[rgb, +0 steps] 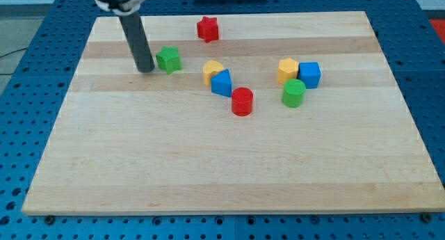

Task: Place the green star towards the left side of the red star

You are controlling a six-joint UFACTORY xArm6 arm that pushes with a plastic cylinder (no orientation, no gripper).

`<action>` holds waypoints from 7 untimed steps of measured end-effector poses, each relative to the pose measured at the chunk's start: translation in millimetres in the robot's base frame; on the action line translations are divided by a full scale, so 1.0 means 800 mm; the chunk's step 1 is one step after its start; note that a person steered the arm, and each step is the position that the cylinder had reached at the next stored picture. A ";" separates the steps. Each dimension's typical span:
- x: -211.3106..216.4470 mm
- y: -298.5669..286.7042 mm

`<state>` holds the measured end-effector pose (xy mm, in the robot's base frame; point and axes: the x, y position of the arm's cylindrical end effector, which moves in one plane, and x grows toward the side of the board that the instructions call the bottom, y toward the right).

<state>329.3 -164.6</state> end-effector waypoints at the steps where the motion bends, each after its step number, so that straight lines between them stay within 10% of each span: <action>1: -0.044 0.028; 3: 0.062 -0.037; 6: -0.058 0.108; 7: -0.004 0.078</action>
<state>326.1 -101.9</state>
